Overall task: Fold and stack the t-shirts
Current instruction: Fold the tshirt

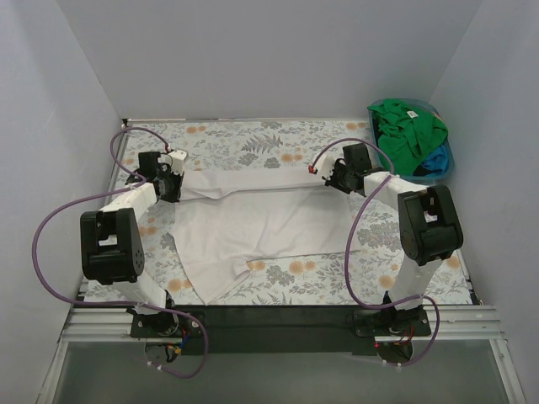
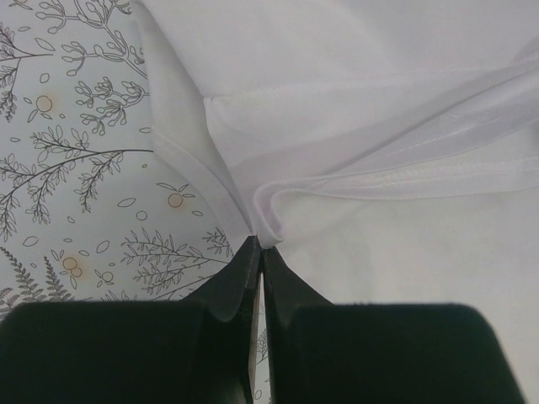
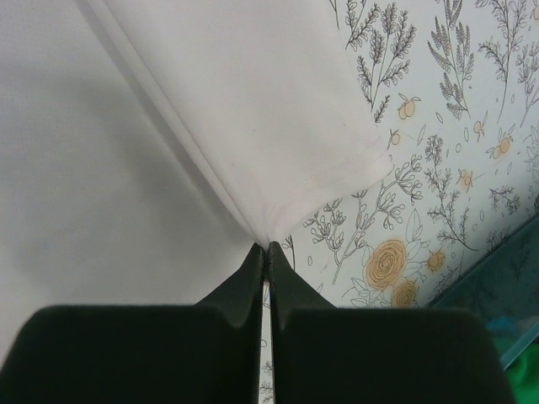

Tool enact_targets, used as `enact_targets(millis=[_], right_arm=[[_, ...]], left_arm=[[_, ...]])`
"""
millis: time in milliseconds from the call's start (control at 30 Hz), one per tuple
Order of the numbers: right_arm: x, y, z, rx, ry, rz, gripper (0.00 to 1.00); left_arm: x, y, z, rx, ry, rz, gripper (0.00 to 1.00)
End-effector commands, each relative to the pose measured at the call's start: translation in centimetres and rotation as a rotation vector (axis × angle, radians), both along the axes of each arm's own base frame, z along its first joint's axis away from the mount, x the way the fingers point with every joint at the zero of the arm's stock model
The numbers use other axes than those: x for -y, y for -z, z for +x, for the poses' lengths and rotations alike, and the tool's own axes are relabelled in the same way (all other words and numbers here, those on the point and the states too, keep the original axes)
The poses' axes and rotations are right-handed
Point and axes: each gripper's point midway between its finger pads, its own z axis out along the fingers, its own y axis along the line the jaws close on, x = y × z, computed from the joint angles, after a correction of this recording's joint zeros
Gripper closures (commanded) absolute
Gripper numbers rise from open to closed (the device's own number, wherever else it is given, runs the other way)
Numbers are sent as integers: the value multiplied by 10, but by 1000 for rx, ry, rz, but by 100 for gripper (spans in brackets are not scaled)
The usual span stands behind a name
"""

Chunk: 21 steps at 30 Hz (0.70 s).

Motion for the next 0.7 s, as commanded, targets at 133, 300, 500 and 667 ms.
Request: enact_targets(millis=[133,300,500,667], right_arm=[[0,-4,6,9,6,-12,99],[0,-6,9,14,14,-12,99],[0,-5,9,12,12,-9,99],[2,-2,3,10,-2,-28,99]], left_arm=[[3,-15,-13,6,19,7,100],[8,-21,-20,15,27,-10,100],[6,-10,-28,-21,20,6,100],[6,0,-31,-42,20,10,100]])
